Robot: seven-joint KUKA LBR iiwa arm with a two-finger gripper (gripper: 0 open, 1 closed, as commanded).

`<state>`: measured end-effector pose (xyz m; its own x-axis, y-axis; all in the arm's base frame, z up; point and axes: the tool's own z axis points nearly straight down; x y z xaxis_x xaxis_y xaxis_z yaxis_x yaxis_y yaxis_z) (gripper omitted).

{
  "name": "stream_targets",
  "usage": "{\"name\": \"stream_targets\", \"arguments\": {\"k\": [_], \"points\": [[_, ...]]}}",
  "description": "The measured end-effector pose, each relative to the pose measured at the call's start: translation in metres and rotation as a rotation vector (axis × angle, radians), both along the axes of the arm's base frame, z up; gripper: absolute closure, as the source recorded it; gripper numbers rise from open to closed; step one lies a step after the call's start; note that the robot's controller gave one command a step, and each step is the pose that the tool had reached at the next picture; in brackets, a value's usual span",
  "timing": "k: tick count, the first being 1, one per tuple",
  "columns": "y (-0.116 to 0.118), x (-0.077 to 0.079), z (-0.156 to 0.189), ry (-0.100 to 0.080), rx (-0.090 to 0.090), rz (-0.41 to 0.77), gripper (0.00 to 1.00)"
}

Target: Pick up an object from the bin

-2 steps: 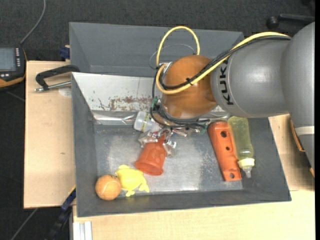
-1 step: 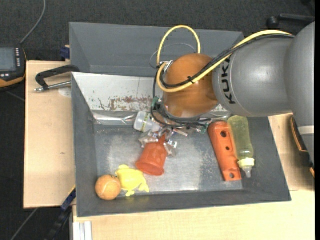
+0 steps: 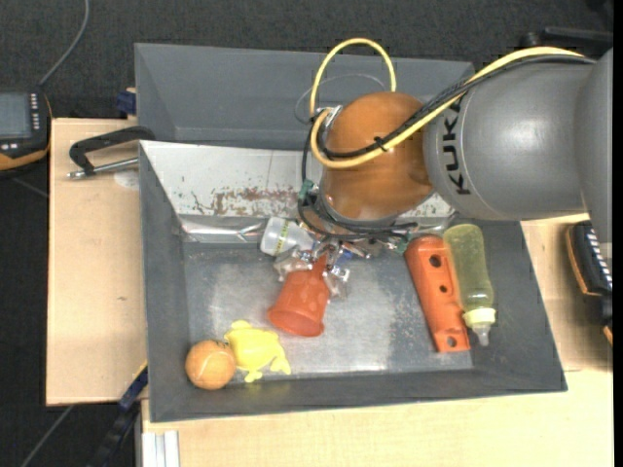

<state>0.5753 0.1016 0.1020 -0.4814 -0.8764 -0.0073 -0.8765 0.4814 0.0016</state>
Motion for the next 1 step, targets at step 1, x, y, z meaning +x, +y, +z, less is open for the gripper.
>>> {"name": "stream_targets", "arguments": {"k": [1], "points": [[0.0005, 0.0015, 0.0312, -0.005, 0.001, -0.001, 1.00]]}}
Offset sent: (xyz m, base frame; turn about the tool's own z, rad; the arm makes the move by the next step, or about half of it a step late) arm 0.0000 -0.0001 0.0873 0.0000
